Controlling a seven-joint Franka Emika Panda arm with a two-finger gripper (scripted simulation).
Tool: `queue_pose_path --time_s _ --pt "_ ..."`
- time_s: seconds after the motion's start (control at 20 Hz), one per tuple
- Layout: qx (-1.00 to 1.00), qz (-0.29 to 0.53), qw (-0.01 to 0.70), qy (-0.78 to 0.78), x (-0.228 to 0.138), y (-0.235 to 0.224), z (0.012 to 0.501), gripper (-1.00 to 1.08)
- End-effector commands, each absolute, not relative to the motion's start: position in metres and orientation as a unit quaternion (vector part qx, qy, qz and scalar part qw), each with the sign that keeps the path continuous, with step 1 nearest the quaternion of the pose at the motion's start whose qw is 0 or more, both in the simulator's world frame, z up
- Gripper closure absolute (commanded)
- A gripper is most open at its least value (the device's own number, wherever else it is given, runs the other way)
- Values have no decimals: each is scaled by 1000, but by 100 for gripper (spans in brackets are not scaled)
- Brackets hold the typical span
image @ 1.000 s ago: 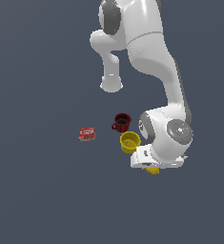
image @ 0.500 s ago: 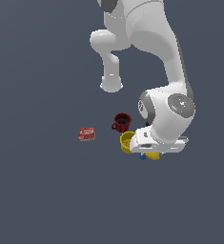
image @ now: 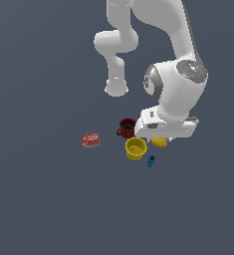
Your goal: Pick up a designated object from a clutter of objects.
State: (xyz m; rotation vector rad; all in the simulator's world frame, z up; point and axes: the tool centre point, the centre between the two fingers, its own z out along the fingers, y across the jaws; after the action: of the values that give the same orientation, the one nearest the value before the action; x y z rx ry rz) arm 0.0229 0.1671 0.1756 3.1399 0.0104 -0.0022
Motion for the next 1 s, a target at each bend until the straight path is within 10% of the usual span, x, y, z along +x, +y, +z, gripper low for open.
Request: queue_pose_path --time_s 0.0,0.95 --pt "1000 0 1 3 10 165 194 108" --pt "1000 0 0 3 -93 154 335 108"
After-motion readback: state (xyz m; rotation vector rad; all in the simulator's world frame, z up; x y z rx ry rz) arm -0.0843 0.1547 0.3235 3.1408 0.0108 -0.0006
